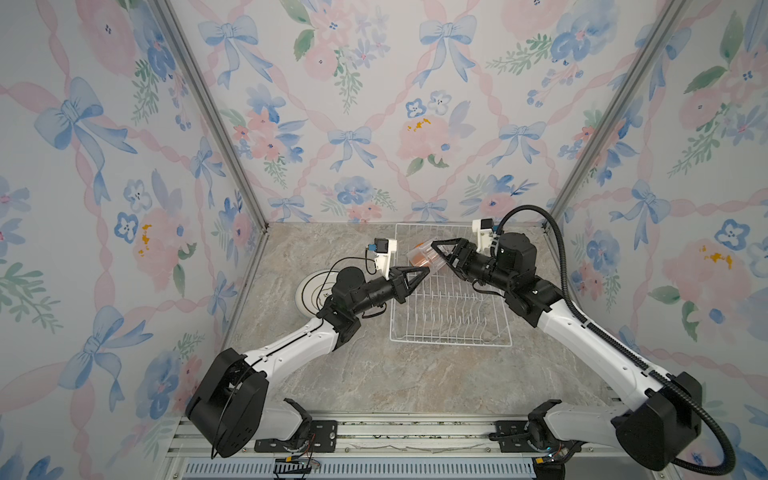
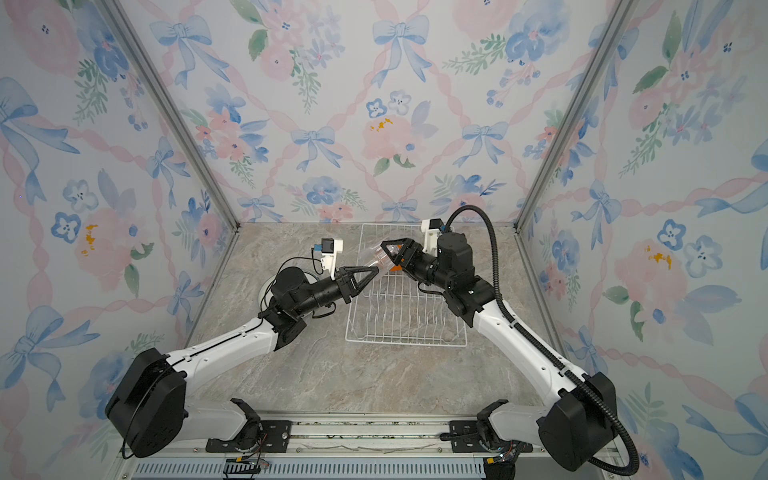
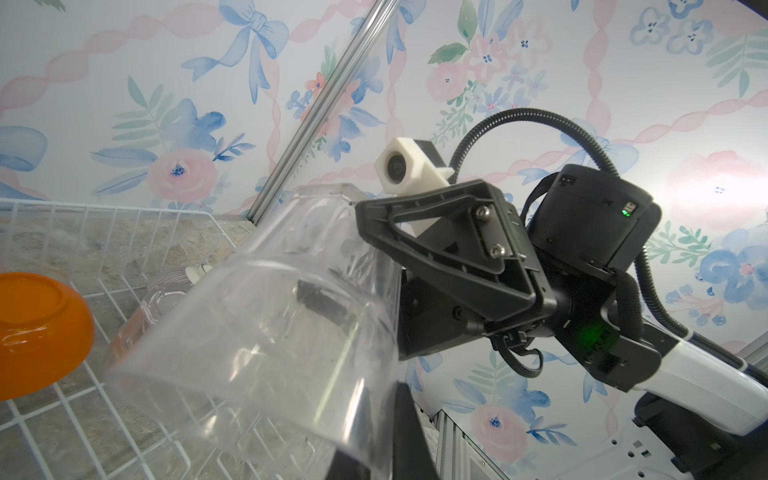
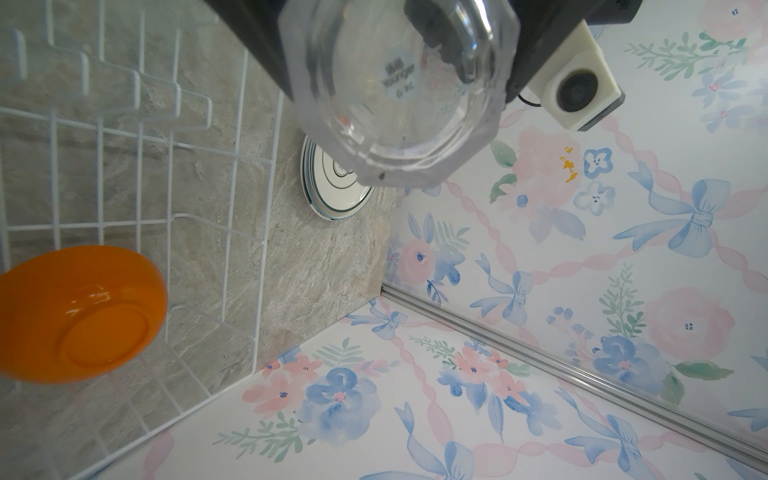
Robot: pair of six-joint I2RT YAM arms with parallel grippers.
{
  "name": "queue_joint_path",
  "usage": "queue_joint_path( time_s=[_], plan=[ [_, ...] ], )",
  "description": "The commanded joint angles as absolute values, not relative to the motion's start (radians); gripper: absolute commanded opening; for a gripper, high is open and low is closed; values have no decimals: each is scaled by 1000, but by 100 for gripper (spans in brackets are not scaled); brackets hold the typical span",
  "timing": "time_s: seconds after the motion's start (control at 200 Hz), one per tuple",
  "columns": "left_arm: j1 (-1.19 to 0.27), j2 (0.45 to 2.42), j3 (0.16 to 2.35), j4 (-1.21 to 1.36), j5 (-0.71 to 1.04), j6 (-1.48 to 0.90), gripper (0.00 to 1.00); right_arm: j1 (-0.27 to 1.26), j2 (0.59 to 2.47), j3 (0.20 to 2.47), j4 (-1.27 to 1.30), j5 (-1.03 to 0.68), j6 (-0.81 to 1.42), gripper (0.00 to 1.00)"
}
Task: Unload the mixed dishes from the dish rack
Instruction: 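Hold the glass out with the right gripper while the left gripper grasps it, then carry the glass toward the plates with the left gripper while the right withdraws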
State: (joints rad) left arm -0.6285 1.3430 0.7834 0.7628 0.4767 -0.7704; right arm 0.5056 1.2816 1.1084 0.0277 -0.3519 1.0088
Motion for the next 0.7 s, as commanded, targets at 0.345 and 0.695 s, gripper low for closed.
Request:
queue_joint_path(
  time_s=[0.345, 0.695],
  plan=[
    [-617, 1321, 790, 728, 277, -728, 0, 551, 1250, 1084, -126, -380, 916, 83],
    [-601, 1338, 870, 442, 106, -611, 0, 532, 1238, 1078, -170, -328, 892, 85]
  ],
)
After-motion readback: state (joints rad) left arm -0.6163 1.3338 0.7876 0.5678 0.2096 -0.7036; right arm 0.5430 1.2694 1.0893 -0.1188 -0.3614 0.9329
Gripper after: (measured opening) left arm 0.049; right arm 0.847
